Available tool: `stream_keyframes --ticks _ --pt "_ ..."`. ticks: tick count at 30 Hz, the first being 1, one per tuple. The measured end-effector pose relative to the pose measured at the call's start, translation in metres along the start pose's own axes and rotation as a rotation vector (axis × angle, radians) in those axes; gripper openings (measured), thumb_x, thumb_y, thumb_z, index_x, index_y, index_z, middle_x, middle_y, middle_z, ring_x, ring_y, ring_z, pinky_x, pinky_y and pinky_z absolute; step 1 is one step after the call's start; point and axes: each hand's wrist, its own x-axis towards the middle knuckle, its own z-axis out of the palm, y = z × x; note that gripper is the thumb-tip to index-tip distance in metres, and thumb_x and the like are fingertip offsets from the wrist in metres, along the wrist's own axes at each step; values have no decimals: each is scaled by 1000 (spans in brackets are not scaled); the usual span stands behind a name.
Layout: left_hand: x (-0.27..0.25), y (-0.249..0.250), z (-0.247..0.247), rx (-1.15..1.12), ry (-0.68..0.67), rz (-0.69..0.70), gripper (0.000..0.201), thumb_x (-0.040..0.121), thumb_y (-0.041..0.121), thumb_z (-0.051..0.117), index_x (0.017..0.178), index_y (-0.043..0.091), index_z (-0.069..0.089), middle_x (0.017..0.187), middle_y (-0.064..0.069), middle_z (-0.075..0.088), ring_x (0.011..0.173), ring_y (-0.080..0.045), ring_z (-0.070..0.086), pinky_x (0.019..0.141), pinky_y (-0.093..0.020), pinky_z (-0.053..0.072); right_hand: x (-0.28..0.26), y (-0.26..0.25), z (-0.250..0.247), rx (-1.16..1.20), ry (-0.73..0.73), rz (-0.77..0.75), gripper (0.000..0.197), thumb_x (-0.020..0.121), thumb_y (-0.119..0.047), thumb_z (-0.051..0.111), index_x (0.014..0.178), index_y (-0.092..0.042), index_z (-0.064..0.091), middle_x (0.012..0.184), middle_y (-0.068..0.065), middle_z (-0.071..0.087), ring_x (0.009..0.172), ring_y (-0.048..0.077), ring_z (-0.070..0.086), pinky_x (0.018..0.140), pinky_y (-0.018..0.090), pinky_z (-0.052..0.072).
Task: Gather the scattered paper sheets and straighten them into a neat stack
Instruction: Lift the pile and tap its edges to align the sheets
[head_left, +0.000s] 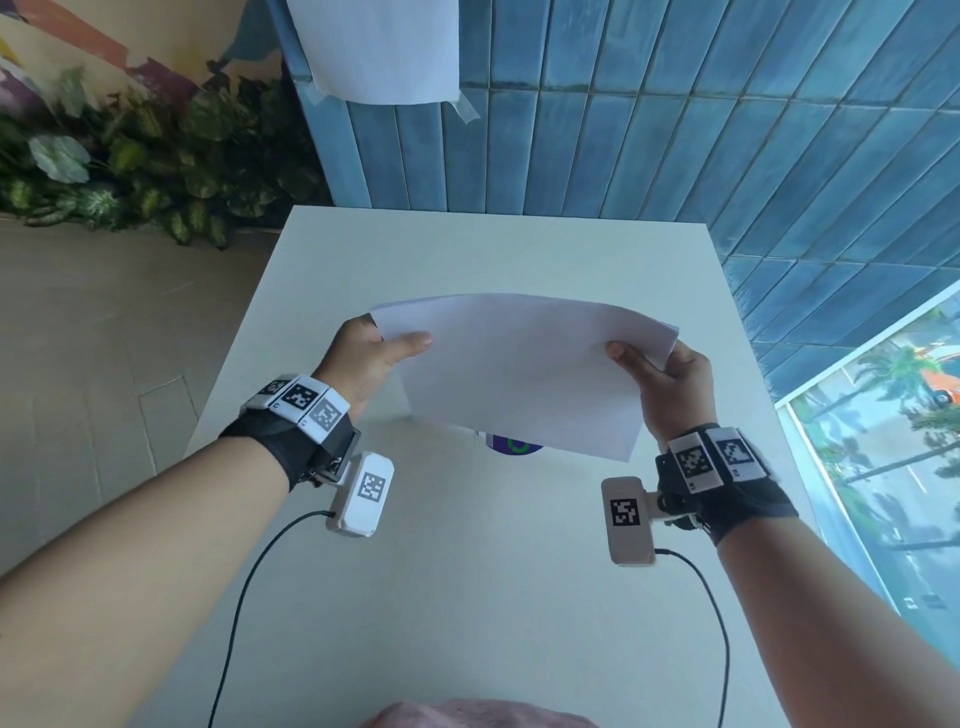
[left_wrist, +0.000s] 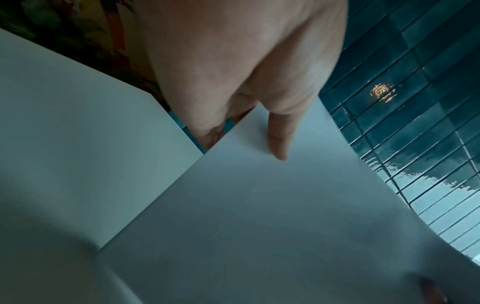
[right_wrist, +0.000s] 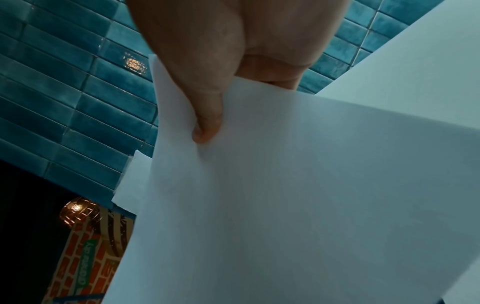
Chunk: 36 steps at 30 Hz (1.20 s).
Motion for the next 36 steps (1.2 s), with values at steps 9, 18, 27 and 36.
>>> stream_keyframes --ticks 9,18,27,36 --pt "-12 -2 13 140 160 251 22 87 9 67 108 11 70 101 3 73 93 -8 67 85 -20 51 -3 3 5 82 24 -58 19 82 -6 69 79 -24 69 70 -22 70 71 -2 62 71 14 47" --pt "-21 -33 9 177 249 162 19 83 10 69 101 16 71 99 1 74 95 -18 69 87 -35 54 -12 25 14 23 -30 -58 18 82 -8 70 84 -27 69 80 -16 70 79 0 63 77 20 47" --pt "-23 -39 13 162 249 125 20 86 10 67 106 12 67 100 2 72 97 -20 67 92 -36 51 -7 23 8 -84 -47 -42 19 80 -8 72 69 -19 62 54 -21 60 53 -8 54 56 7 40" --pt "-35 -58 10 265 228 60 24 74 32 66 95 19 67 96 -14 73 78 -21 58 81 -47 53 -13 44 8 -126 -90 46 8 79 -4 72 84 -7 67 68 -17 66 58 -12 58 58 5 42"
